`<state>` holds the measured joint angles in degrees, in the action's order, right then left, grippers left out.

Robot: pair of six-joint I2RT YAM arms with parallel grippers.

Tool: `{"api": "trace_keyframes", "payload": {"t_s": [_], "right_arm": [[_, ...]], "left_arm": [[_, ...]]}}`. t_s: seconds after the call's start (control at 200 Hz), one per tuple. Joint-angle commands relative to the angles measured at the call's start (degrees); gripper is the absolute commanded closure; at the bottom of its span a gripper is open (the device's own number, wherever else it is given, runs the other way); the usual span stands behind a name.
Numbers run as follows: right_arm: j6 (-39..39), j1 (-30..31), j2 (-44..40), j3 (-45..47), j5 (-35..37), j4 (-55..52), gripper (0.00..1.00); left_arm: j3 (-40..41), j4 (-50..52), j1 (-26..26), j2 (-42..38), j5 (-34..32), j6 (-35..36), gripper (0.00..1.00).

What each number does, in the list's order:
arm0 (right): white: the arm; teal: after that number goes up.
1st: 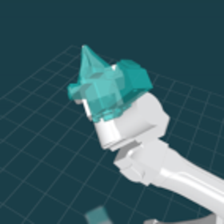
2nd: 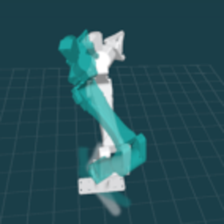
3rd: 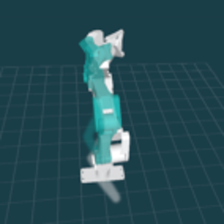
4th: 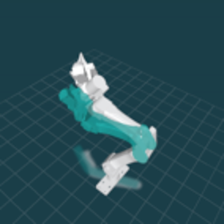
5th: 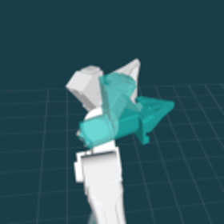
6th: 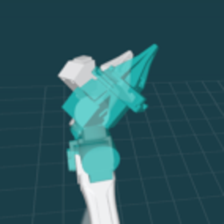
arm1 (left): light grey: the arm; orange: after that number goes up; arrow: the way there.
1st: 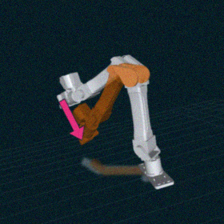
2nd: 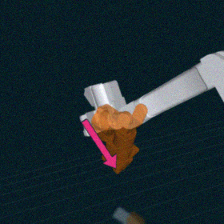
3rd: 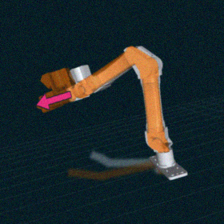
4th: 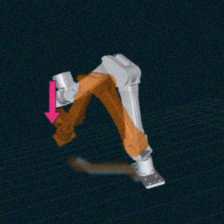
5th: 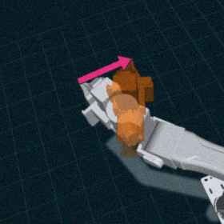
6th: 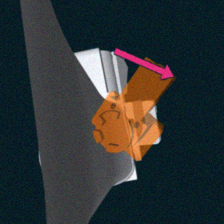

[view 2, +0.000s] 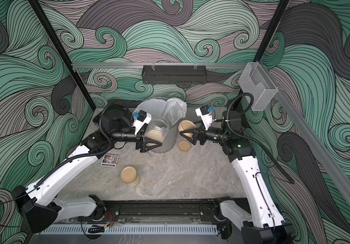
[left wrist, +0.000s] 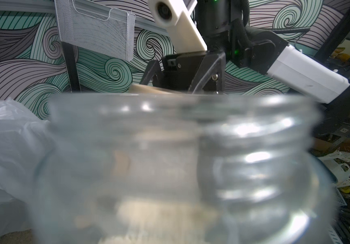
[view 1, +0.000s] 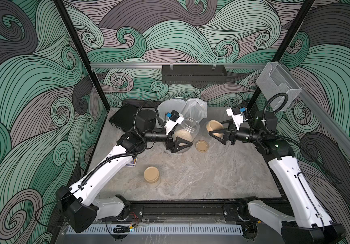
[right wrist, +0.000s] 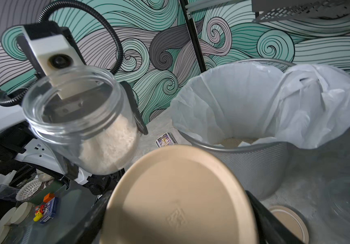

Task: Empty moldy rice from jars
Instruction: Place the lid at the center of the board.

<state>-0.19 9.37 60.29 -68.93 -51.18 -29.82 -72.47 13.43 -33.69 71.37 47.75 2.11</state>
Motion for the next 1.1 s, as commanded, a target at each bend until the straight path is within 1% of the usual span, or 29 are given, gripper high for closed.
{"api": "trace_keyframes", "payload": {"t_s": [0.0,0.095,0.175,0.295,0.415,0.57,0.831,0.901,0.976,1.096], "right_arm": [[-2.0,-0.06,-0.77,2.82,5.01,-4.7,0.23],[-1.58,0.38,-1.37,5.83,8.28,-6.2,0.24],[0.2,1.69,-2.64,9.49,12.22,-4.94,0.24],[4.97,4.15,-3.78,15.02,17.47,-1.58,0.26],[8.71,8.18,-2.8,18.96,23.09,0.26,0.26],[11.78,14.05,1.12,23.52,26.86,3.17,0.26],[18.84,19.71,6.57,31.63,39.38,13.14,0.26],[19.65,21.13,9.12,32.56,43.61,14.65,0.26],[19.82,22.41,12.81,32.52,46.54,15.62,0.26],[20.76,24.06,18.16,31.93,49.27,16.71,0.25]], "left_arm": [[-4.78,-2.28,1.21,-2.0,-0.07,1.88,0.88],[-5.14,-1.91,1.85,-1.92,-0.13,2.44,0.88],[-5.14,-1.97,2.22,-1.92,-0.11,2.55,0.88],[-5.17,-2.11,2.58,-1.85,-0.11,2.46,0.88],[-5.12,-2.16,2.67,-1.97,-0.04,2.37,0.88],[-4.69,-2.16,2.78,-2.38,-0.11,2.37,0.88],[-4.01,-2.09,3.02,-3.17,-0.31,2.37,0.88],[-3.7,-2.23,3.02,-3.25,-0.32,2.37,0.88],[-3.39,-2.6,3.02,-3.26,-0.2,2.29,0.88],[-3.25,-2.61,3.05,-3.57,-0.35,2.11,0.88]]}}
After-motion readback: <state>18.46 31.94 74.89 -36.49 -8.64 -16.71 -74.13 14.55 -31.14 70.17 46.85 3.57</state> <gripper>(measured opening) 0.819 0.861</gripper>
